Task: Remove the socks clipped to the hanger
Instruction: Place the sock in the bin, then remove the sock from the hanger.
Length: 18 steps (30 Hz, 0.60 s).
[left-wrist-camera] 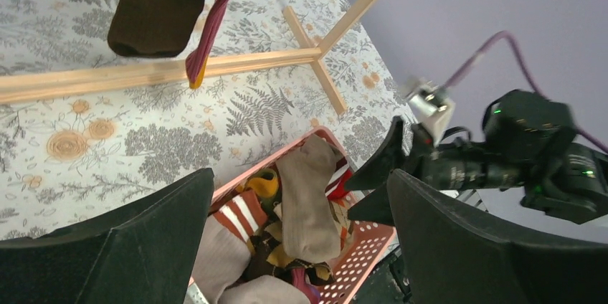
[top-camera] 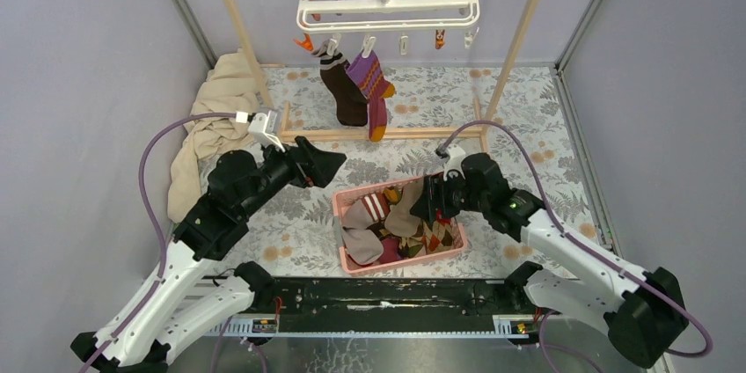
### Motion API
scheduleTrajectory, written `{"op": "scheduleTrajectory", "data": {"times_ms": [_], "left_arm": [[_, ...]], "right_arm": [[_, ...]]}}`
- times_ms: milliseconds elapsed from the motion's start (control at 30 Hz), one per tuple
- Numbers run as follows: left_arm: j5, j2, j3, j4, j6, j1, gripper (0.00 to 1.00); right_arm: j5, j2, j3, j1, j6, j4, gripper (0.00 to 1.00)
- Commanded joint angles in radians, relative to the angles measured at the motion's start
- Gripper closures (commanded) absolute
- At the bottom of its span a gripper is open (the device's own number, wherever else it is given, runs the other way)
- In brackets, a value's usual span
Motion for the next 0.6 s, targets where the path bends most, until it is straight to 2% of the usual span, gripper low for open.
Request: {"op": "scheduleTrajectory", "data": {"times_ms": [0, 100, 167, 367, 567], "left_arm": [[-0.023, -0.044, -0.026, -0.056, -0.037, -0.006, 0.01], [-0.052, -0.059, -0.029, -0.094, -0.05, -0.006, 0.01], [-0.049, -0.063, -0.036, -0.114, -0.055, -0.006, 0.01], [-0.032, -0.087, -0.095, -0.11, -0.072, -0.006, 0.01], [-0.032, -0.126, -0.152, -0.121, -0.08, -0.006, 0.01]], "right_arm": [[-0.028, -0.081, 0.084, 0.008, 0.044, -0.031, 0.3], [-0.038, -0.104, 0.12, 0.009, 0.056, -0.074, 0.24], [-0.038, -0.128, 0.127, 0.009, 0.06, -0.085, 0.23], [-0.036, -0.209, 0.051, 0.009, 0.079, -0.029, 0.19], [0.002, -0.266, 0.004, 0.009, 0.061, 0.01, 0.03]]}}
